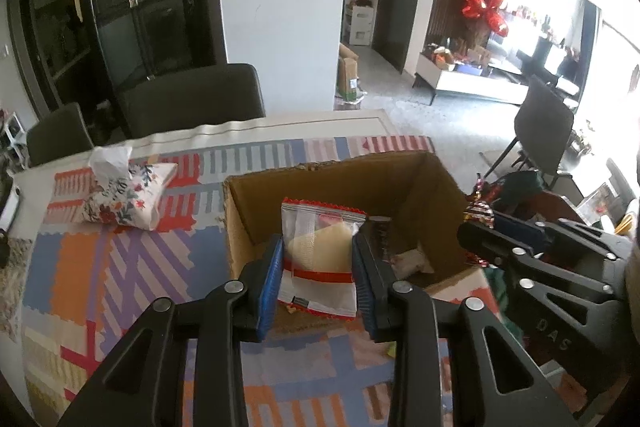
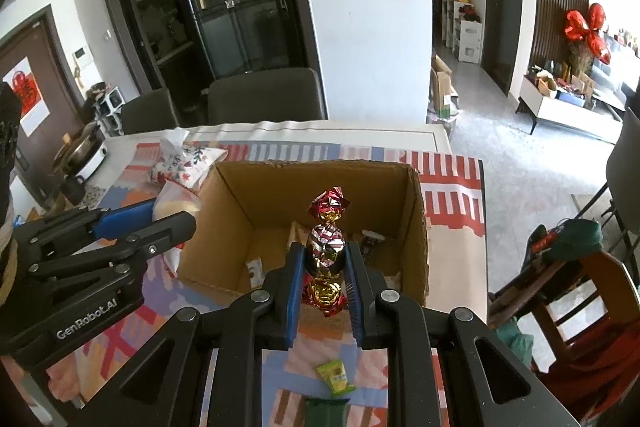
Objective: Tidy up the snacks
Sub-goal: 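Carry both snacks over the box and open both grippers to drop them, then move both tools back toward the green pouch and small white packet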
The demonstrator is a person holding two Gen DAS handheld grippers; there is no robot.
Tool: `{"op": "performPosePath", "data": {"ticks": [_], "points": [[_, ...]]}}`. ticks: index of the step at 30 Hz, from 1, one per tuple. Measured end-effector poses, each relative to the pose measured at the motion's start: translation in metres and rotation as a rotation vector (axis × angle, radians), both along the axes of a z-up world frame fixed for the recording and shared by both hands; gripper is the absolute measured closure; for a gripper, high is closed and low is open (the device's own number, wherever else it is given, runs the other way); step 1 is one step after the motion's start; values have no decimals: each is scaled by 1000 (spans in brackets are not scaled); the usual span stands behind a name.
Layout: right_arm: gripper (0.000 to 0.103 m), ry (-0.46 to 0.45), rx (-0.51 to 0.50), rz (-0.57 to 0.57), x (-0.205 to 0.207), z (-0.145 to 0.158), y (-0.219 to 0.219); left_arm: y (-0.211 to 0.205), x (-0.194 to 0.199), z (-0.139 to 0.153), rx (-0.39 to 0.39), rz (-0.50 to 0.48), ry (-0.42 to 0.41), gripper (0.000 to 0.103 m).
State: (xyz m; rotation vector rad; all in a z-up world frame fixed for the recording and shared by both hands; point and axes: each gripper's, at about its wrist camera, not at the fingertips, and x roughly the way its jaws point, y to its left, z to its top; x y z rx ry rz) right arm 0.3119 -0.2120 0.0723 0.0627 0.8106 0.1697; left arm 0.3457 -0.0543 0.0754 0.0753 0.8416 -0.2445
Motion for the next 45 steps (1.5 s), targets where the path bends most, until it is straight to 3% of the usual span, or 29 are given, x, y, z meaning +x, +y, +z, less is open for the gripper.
{"op": "performPosePath", "data": {"ticks": [2, 3, 5, 15, 24, 31, 45], "points": [[81, -2, 2, -17, 2, -2, -3, -1, -1, -1, 32, 14, -16, 57], [74, 1, 0, -25, 3, -3, -3, 0, -2, -1, 35, 13, -25, 51], [60, -3, -5, -39, 0, -3, -5, 1, -9, -1, 47, 22, -35, 48], [60, -24, -29, -31, -47, -7, -5, 4, -60, -8, 16, -10, -41, 45], [60, -21, -10, -22, -95, -21, -7, 0, -112, -32, -26, -38, -6, 44], [60, 31, 17, -24, -125, -48, -11, -5, -143, -54, -39, -44, 13, 44], [61, 158, 47, -33, -159, -118, -13, -15, -173, -115, 30, -40, 87, 44]]}}
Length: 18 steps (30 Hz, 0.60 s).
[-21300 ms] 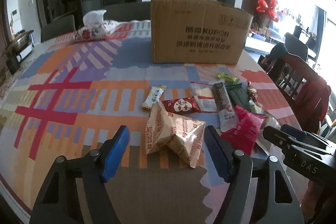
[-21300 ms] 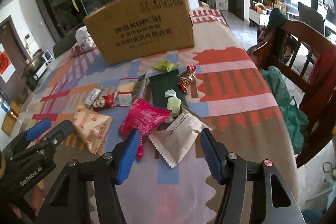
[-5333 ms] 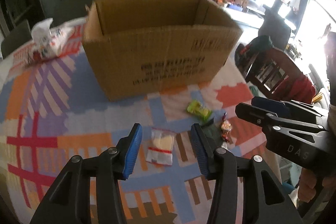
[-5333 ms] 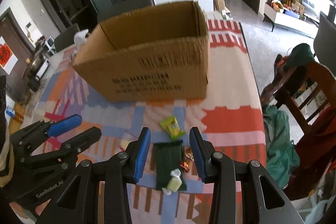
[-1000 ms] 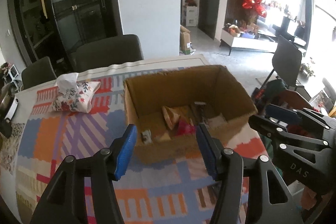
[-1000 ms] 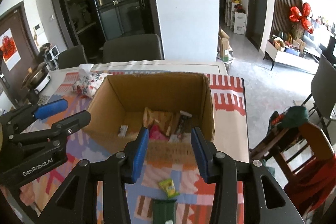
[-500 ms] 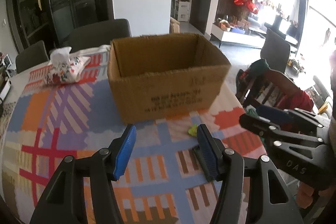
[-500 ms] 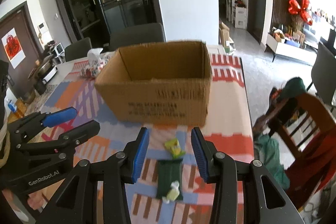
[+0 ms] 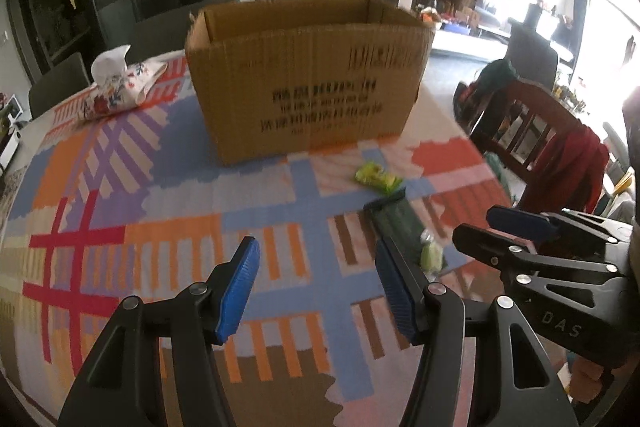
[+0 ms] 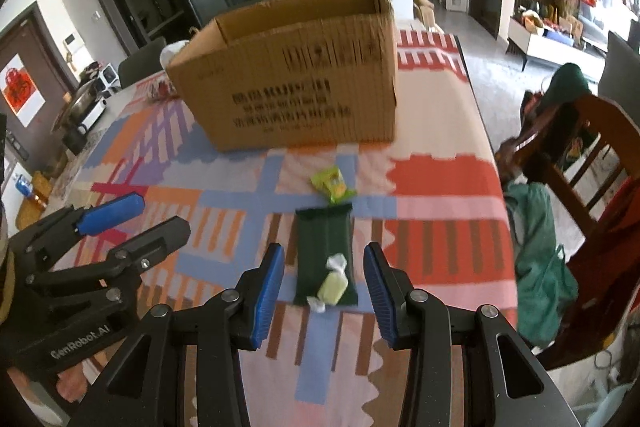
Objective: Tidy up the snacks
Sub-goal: 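Move both tools back toward the green pouch and small white packet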
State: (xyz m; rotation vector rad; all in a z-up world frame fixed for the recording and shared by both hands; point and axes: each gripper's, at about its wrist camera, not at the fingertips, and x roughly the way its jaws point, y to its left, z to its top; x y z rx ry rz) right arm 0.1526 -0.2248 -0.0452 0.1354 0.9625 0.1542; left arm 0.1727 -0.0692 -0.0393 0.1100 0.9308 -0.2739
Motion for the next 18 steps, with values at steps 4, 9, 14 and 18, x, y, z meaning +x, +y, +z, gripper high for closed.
{"op": "performPosePath", "data": {"ticks": [4, 9, 14, 18], "points": [[61, 21, 8, 9, -6, -14, 3, 0, -6, -19, -14, 7, 49, 44], [65, 44, 34, 8, -7, -29, 3, -5, -13, -35, 6, 4, 70, 44], [69, 56, 30, -4, -3, -39, 1, -9, -13, -42, 22, 2, 75, 44], [71, 67, 45, -10, 1, -45, -1, -9, -10, -43, 14, 9, 77, 44]]}}
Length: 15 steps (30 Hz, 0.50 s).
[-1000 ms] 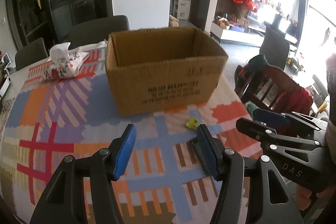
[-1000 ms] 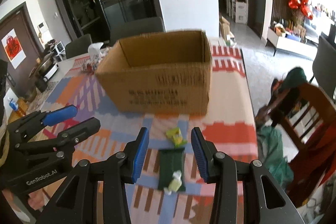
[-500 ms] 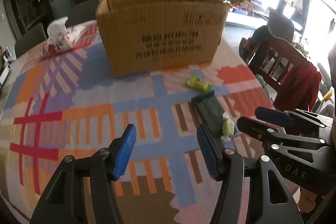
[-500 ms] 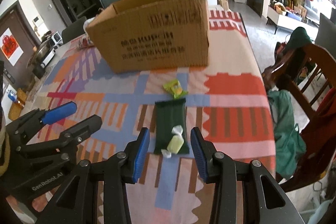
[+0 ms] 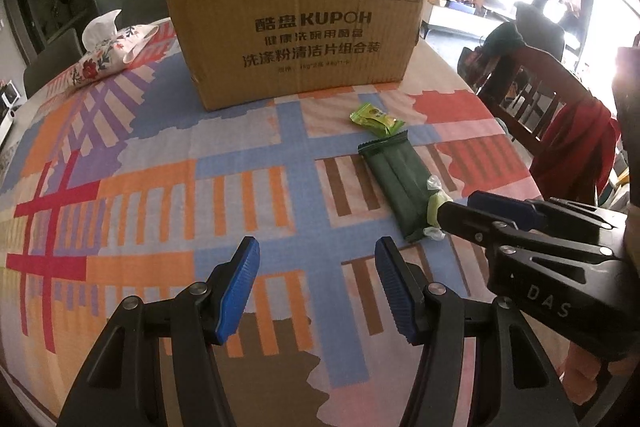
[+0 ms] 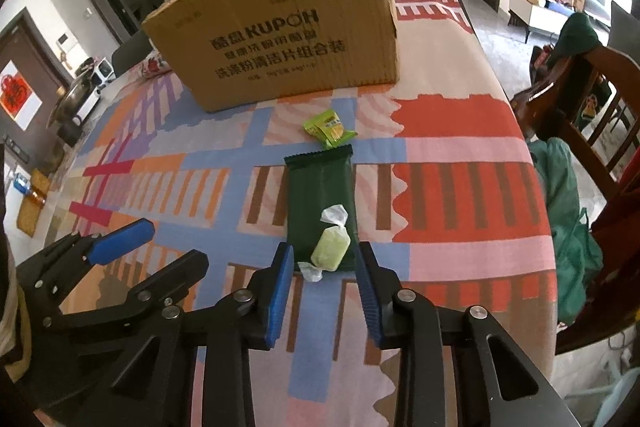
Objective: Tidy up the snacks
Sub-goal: 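Move both tools back toward the green pouch and small white packet, then grasp the dark green pouch with the left gripper while the right gripper grasps the white packet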
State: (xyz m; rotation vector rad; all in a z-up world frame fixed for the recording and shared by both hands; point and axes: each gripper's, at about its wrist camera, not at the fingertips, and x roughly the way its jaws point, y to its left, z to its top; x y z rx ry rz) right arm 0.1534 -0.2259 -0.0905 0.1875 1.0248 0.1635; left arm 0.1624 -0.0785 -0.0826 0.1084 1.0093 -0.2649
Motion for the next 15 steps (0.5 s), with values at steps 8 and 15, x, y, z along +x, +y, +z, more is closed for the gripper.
{"op": "performPosePath", "data": {"ticks": [8, 15], "points": [[75, 15, -5, 3, 8, -11, 2, 4, 6, -3, -6, 37, 4, 44], [81, 13, -10, 8, 10, -15, 2, 2, 9, -5, -8, 47, 12, 44]]}}
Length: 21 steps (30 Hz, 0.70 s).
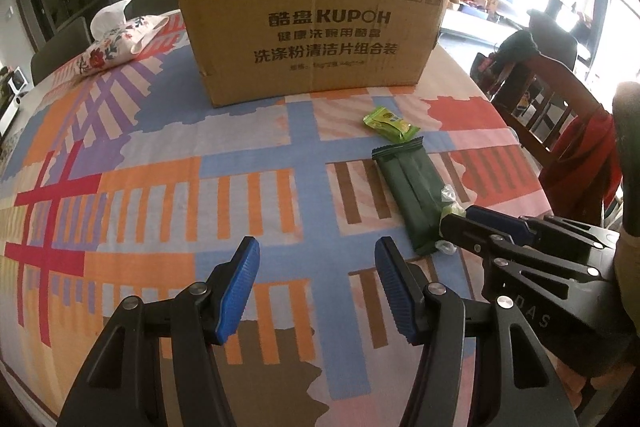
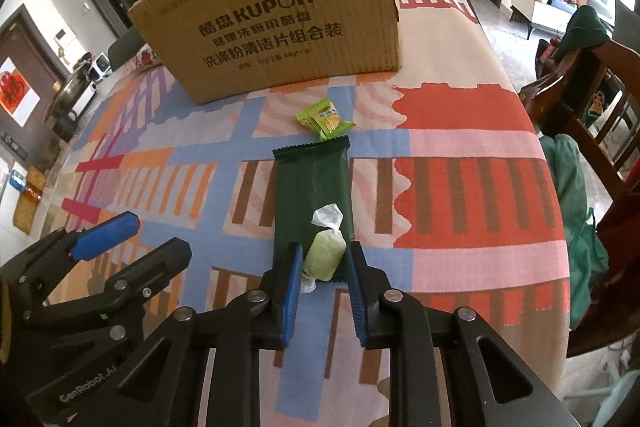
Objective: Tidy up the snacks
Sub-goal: 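Grasp the dark green pouch with the left gripper while the right gripper grasps the white packet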
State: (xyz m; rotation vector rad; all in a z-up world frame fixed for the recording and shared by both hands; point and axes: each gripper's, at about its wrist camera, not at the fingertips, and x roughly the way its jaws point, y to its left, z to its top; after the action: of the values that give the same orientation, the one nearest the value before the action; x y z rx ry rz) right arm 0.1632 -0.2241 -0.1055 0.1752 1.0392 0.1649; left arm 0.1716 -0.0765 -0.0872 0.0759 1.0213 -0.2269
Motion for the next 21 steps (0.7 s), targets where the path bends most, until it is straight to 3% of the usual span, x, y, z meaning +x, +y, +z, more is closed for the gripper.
{"op": "performPosePath", "data": {"ticks": [5, 9, 13, 19, 21], "points": [[92, -39, 0, -6, -6, 7, -5, -8, 2, 3, -11, -1, 0, 44], [95, -68, -23, -30, -9, 12, -15, -19, 4, 5, -21, -12, 3, 44], [95, -56, 28, -50, -10, 9, -28, -25, 2, 8, -9, -15, -11, 44], [90, -58, 125, -33, -13, 5, -29, -23, -3, 10, 38, -1, -45, 44], [78, -56, 131, -21, -13, 2, -24, -19, -2, 8, 40, 10, -40, 44]]}}
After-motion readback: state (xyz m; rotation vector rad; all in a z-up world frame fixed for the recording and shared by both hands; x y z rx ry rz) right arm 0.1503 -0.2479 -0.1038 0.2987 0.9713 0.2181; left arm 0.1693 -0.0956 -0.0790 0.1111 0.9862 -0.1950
